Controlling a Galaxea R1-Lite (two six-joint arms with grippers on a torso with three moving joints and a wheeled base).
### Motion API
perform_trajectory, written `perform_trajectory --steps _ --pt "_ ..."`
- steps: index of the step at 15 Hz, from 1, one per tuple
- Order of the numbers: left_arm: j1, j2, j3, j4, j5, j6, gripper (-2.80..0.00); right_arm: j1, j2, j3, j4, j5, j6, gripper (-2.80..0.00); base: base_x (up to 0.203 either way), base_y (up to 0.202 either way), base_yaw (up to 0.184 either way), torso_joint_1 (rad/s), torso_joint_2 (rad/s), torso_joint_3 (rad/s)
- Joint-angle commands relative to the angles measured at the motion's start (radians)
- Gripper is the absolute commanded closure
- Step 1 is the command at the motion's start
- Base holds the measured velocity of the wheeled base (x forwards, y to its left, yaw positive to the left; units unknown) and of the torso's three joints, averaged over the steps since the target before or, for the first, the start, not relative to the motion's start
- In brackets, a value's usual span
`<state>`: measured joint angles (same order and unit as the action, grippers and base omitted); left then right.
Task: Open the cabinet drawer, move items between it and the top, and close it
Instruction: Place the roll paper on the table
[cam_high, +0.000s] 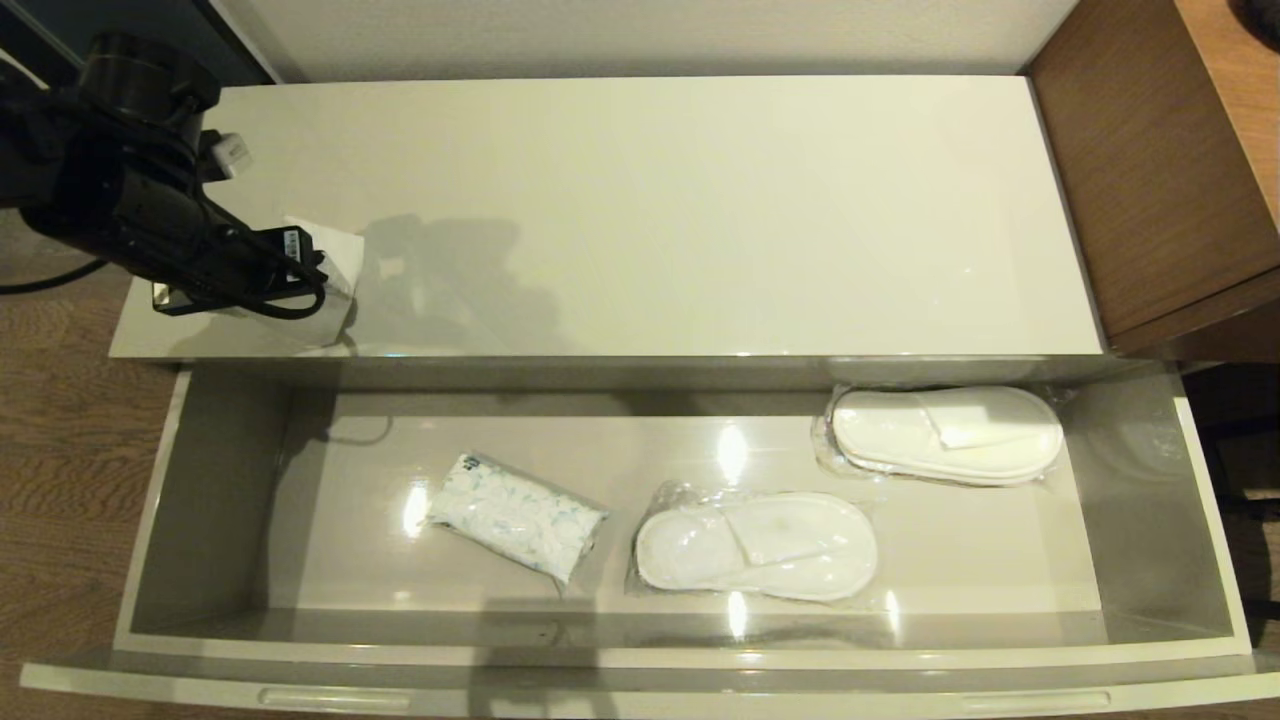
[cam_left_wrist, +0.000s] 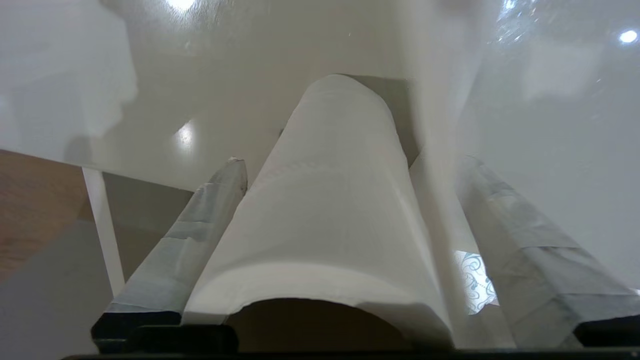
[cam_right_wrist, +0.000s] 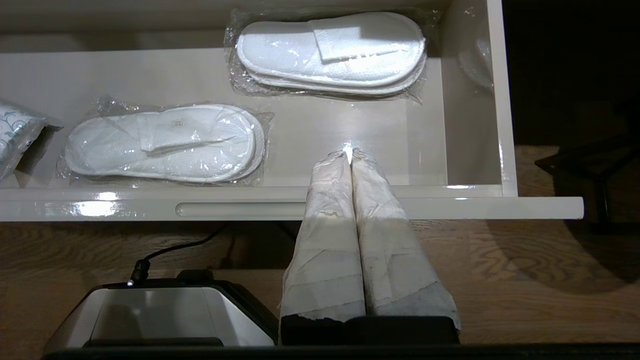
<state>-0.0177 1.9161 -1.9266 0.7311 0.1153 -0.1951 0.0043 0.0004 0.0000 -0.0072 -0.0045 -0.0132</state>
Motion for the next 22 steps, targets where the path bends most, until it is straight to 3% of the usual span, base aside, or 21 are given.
perform_trajectory --steps 1,6,22 --pt "-0.001 -0.015 -0.001 -0.002 0.001 0.004 -2.80 0.000 -0.002 0.000 0.000 0.000 -0.001 0.00 0.000 0.000 0.000 0.000 0.00 0.000" --pt "-0.001 -0.046 -0.002 -0.056 -0.002 0.033 -2.80 0.000 -0.002 0.002 0.000 0.000 -0.001 0.00 0.000 0.000 0.000 0.000 0.00 0.000" --pt "-0.001 -0.139 -0.004 -0.082 0.014 0.083 -2.80 0.000 -0.002 0.000 0.000 0.000 -0.001 0.00 0.000 0.000 0.000 0.000 0.00 0.000"
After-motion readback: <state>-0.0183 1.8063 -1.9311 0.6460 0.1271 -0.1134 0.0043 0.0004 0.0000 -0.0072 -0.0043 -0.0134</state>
